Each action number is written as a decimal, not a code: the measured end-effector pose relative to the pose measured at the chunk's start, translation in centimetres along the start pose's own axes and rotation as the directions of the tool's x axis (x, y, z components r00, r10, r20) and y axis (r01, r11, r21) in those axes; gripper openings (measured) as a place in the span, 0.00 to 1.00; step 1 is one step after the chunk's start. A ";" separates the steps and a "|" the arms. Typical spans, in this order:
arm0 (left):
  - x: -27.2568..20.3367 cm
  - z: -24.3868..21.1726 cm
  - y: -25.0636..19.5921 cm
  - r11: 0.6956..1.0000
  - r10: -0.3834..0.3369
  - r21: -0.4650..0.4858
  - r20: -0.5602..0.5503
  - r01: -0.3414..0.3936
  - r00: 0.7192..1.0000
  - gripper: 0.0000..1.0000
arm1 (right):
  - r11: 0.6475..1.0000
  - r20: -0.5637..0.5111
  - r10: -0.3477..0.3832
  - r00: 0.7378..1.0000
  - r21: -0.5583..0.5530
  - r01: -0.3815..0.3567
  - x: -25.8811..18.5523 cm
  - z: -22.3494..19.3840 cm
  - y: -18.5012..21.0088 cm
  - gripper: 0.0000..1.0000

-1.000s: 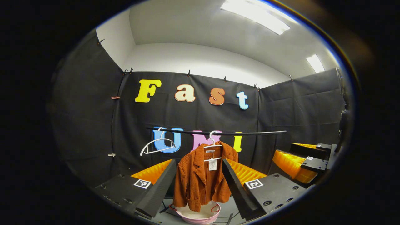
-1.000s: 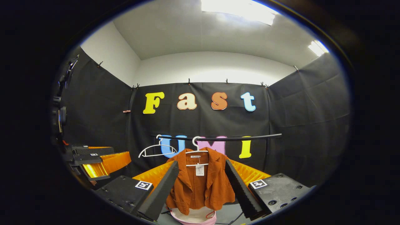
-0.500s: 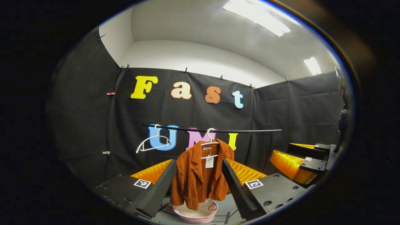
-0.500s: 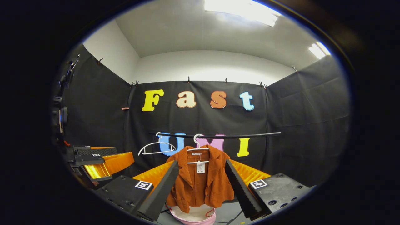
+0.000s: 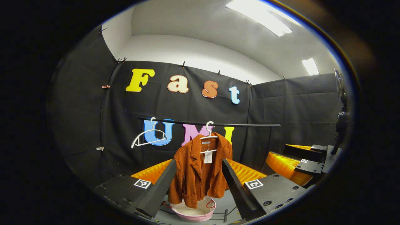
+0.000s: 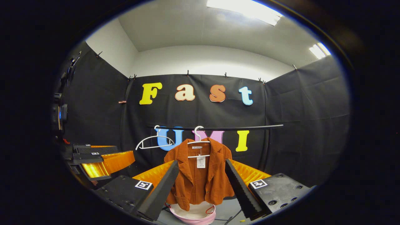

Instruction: Grasp the clothes on the hanger with both hands and then place them into the laundry hamper below.

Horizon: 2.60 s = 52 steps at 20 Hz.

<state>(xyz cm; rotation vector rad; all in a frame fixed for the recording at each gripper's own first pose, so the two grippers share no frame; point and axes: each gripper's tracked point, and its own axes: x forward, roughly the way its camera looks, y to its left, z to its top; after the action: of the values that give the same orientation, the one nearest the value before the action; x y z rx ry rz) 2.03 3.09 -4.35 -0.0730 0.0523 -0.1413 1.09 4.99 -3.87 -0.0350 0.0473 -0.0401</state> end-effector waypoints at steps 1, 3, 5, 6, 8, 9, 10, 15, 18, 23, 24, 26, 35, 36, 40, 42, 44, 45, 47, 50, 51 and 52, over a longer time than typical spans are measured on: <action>0.8 -0.4 0.0 1.000 -0.004 -0.006 -0.006 0.004 1.000 0.93 | 1.000 -0.003 -0.001 1.000 0.004 0.001 0.9 -0.5 -0.2 0.98; 2.8 -1.3 -0.2 1.000 -0.012 -0.017 -0.014 0.012 1.000 0.93 | 1.000 -0.005 -0.009 1.000 -0.001 0.009 3.1 -1.6 -1.1 0.97; 5.4 -2.2 -0.4 1.000 -0.015 -0.021 -0.020 0.015 1.000 0.93 | 1.000 -0.003 -0.018 1.000 -0.011 0.017 5.9 -2.9 -2.3 0.98; 6.9 -2.8 -0.5 1.000 -0.014 -0.023 -0.020 0.013 1.000 0.93 | 1.000 0.001 -0.013 1.000 -0.008 0.013 7.6 -3.6 -2.7 0.97; 10.3 -3.5 -0.9 0.999 0.000 -0.044 -0.012 -0.001 1.000 0.93 | 1.000 0.011 0.011 1.000 0.009 -0.011 11.3 -4.8 -3.5 0.97; 12.1 -4.0 -1.0 0.998 0.011 -0.058 -0.018 -0.012 1.000 0.93 | 1.000 0.004 0.025 1.000 0.015 -0.025 13.2 -5.5 -3.9 0.97; 13.8 -4.6 -1.2 0.998 0.020 -0.067 -0.021 -0.021 1.000 0.93 | 0.999 -0.003 0.040 0.999 0.015 -0.040 14.9 -6.3 -4.4 0.99; 21.0 -6.2 -1.4 0.995 0.087 -0.041 0.037 -0.086 0.996 0.93 | 0.997 -0.015 0.075 0.997 -0.013 -0.075 22.4 -9.5 -7.4 0.98; 23.3 -8.0 -1.0 0.990 0.141 0.021 0.062 -0.142 0.988 0.93 | 0.995 -0.039 0.104 0.994 0.011 -0.104 25.7 -11.8 -7.6 0.98; 26.8 -11.7 0.2 0.979 0.202 0.000 0.065 -0.202 0.977 0.93 | 0.988 -0.139 0.151 0.979 0.013 -0.151 29.5 -16.6 -8.0 0.98; 27.4 -12.9 0.6 0.977 0.211 -0.002 0.054 -0.212 0.976 0.93 | 0.988 -0.148 0.158 0.976 0.024 -0.156 30.1 -17.2 -8.2 0.98; 28.5 -15.4 1.5 0.970 0.245 -0.017 0.015 -0.244 0.970 0.93 | 0.986 -0.169 0.165 0.972 0.033 -0.162 31.2 -18.5 -8.5 0.98; 31.9 -16.7 1.3 0.962 0.272 -0.036 0.039 -0.271 0.961 0.92 | 0.979 -0.237 0.205 0.950 0.025 -0.204 33.8 -22.2 -9.0 0.98; 32.3 -16.9 1.4 0.960 0.280 -0.034 0.040 -0.279 0.959 0.92 | 0.979 -0.242 0.205 0.949 0.033 -0.203 34.1 -22.6 -9.0 0.98; 34.1 -17.0 2.9 0.945 0.326 -0.039 0.051 -0.324 0.944 0.92 | 0.977 -0.277 0.212 0.937 0.086 -0.196 35.2 -24.1 -8.4 0.98; 34.7 -16.8 4.1 0.926 0.377 -0.045 0.062 -0.375 0.924 0.92 | 0.974 -0.280 0.221 0.934 0.120 -0.194 36.0 -24.4 -7.9 0.98; 35.3 -16.6 4.7 0.912 0.410 -0.050 0.077 -0.407 0.909 0.93 | 0.972 -0.267 0.226 0.937 0.126 -0.198 37.1 -24.5 -7.5 0.98; 35.7 -16.5 4.7 0.910 0.414 -0.039 0.081 -0.413 0.906 0.93 | 0.967 -0.265 0.243 0.933 0.139 -0.213 37.6 -24.6 -7.1 0.98; 36.3 -16.5 5.0 0.904 0.426 -0.003 0.079 -0.427 0.901 0.93 | 0.953 -0.258 0.283 0.924 0.184 -0.240 38.4 -24.5 -6.0 0.98; 37.2 -16.2 5.8 0.901 0.433 0.004 0.082 -0.434 0.898 0.93 | 0.944 -0.246 0.300 0.922 0.218 -0.249 40.3 -24.9 -4.8 0.98; 37.6 -15.9 6.0 0.908 0.418 -0.002 0.080 -0.419 0.905 0.92 | 0.950 -0.245 0.286 0.926 0.202 -0.240 41.0 -24.8 -5.3 0.91; 37.7 -15.7 6.8 0.906 0.423 -0.004 0.086 -0.424 0.902 0.90 | 0.951 -0.249 0.285 0.926 0.191 -0.242 41.6 -24.9 -5.6 0.78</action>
<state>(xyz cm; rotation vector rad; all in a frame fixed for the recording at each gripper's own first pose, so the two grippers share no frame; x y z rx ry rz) 39.37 3.32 -22.27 -0.0513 -0.0190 0.2992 41.17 -3.14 -30.48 0.1356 0.3259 0.2235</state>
